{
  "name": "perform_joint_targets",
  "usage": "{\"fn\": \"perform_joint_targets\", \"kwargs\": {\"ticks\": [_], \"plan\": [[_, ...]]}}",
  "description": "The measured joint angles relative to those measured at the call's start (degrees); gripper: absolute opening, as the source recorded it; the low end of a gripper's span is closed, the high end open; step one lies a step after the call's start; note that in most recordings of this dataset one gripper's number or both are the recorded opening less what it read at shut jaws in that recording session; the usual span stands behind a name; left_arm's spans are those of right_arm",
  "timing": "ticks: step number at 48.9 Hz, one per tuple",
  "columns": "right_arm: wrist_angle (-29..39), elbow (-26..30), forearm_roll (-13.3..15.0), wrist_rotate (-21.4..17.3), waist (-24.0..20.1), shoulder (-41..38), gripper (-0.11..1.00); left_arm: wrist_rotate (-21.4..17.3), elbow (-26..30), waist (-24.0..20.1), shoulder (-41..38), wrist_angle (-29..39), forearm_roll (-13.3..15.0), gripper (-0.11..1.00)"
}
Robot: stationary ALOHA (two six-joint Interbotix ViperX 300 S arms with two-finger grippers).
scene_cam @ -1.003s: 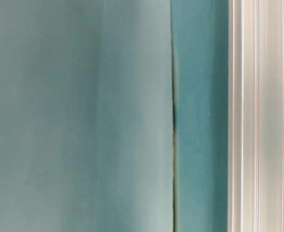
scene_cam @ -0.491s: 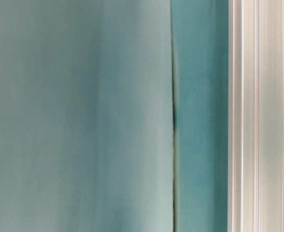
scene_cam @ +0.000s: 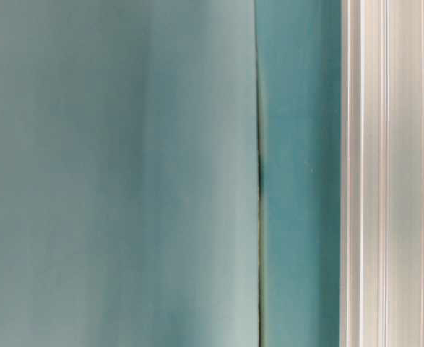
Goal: Lift the metal rail with both hands and move it towards you.
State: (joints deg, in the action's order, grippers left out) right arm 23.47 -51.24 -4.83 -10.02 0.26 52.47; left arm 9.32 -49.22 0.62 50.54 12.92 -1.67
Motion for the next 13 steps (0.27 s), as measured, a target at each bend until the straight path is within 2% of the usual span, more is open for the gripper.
{"fn": "perform_joint_targets", "kwargs": {"ticks": [13], "plan": [[0.00, -0.18, 0.00, -0.09, 0.00, 0.09, 0.95, 0.00, -0.09, 0.00, 0.00, 0.00, 0.00, 0.91]]}}
